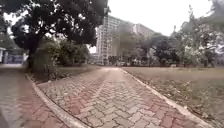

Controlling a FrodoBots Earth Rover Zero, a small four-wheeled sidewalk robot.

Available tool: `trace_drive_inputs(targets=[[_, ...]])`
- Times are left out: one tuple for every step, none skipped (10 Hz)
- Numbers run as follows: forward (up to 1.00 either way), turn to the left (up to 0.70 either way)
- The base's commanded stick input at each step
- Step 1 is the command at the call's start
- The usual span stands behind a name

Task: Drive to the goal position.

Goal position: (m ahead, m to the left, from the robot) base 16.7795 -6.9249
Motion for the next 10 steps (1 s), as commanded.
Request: trace_drive_inputs(targets=[[0.70,0.00],[0.70,0.00],[0.70,0.00],[0.70,0.00],[0.70,0.00],[0.70,0.00],[0.70,0.00],[0.70,0.00],[0.70,0.00],[0.70,0.00]])
